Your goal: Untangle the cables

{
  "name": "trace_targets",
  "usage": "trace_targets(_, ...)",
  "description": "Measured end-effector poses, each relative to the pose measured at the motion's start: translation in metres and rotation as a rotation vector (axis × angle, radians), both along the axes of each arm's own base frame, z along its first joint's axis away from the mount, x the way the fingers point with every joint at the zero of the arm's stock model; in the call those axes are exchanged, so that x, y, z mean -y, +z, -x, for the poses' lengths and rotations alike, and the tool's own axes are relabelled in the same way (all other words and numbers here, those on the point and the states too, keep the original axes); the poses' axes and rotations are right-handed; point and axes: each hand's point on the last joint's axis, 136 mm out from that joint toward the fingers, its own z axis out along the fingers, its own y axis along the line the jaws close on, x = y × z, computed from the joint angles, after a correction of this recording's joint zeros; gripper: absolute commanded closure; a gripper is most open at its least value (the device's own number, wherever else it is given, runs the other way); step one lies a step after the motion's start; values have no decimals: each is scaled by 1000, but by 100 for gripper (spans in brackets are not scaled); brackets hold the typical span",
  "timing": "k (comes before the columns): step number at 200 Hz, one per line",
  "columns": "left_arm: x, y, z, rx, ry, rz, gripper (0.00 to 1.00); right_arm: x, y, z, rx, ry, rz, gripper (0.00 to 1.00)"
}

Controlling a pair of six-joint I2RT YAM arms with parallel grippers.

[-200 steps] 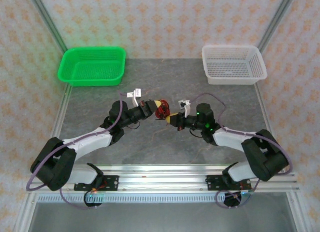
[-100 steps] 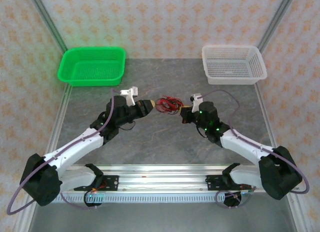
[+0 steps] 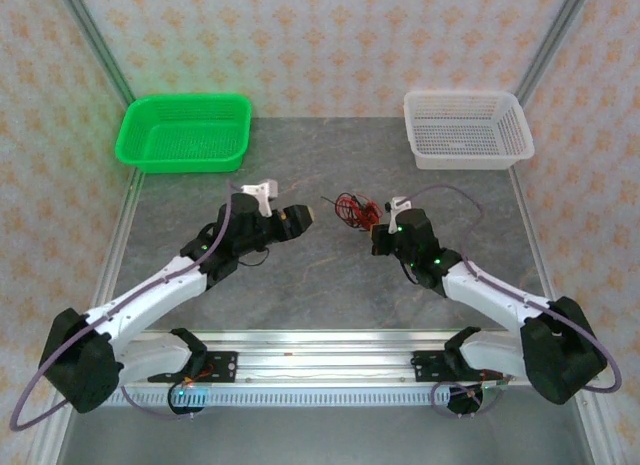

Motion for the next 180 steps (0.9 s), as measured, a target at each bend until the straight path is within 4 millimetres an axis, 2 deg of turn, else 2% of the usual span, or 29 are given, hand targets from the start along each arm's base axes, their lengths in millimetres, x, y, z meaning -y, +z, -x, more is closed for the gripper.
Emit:
trace_targets(22, 33, -4, 4, -17, -82, 44, 32, -6, 1, 4, 27, 19, 10, 97)
trace_targets(52, 63, -34, 2, -101, -125, 61, 31, -19, 7, 8, 78, 63, 13, 98)
trace_targets(74, 72, -43, -13, -133, -94, 64, 30, -24, 9, 9, 110, 83, 14, 98)
trace_targets(112, 80, -32, -32, -121, -50, 120, 29, -25, 4, 13, 134, 93, 27, 98)
trace_targets(127, 84, -34, -39, -126, -40, 140, 29, -28, 4, 15, 146, 105, 30, 98)
trace_targets(146, 88, -47, -45, -154, -35, 142, 29, -30, 3, 17, 159, 111, 36, 98)
trace_targets(180, 93, -82, -50, -227, -34, 112, 31, -27, 3, 17, 171, 103, 49, 98)
